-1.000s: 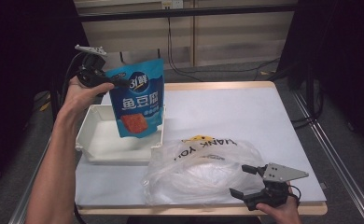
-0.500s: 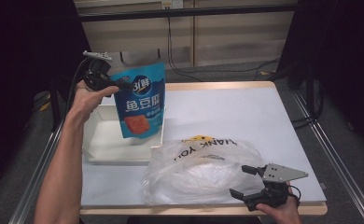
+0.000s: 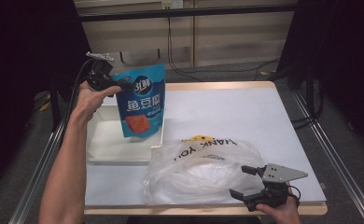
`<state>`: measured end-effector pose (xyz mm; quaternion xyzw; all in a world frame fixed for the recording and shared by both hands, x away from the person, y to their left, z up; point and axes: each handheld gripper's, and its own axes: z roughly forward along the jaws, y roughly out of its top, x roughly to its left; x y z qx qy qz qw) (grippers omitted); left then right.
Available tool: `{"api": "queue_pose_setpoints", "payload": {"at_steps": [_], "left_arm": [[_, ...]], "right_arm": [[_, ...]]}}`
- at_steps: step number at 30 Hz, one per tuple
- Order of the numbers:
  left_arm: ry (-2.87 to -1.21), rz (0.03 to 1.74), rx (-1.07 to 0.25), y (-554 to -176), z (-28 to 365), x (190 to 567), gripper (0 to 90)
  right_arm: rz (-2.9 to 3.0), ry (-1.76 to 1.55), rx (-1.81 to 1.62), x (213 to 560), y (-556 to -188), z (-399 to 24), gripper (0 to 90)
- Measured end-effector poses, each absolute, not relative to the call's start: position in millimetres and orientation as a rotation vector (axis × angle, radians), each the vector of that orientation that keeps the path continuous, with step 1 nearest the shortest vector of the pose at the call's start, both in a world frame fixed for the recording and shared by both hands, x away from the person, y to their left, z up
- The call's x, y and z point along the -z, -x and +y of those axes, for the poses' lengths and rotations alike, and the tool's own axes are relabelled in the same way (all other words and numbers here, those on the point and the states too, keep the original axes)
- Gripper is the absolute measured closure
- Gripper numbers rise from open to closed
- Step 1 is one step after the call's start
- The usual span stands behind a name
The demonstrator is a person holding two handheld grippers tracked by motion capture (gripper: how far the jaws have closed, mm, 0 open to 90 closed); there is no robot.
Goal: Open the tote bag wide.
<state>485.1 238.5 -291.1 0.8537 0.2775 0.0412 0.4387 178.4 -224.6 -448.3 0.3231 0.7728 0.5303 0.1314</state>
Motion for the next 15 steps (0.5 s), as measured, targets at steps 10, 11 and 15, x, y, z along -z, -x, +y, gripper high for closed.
{"api": "queue_pose_setpoints", "payload": {"at_steps": [10,11,15], "left_arm": [[-2.164,0.706,-0.224,-493.4,233.9,292.0,90.0],[-2.163,0.711,-0.226,-494.2,234.2,292.6,90.0],[-2.146,0.735,-0.245,-496.7,236.7,294.6,87.5]], "right_arm": [[2.255,-0.923,-1.538,448.8,-179.0,-220.6,10.5],[2.259,-0.922,-1.539,448.8,-178.7,-220.1,10.4],[2.267,-0.919,-1.535,449.3,-178.8,-219.5,10.4]]}}
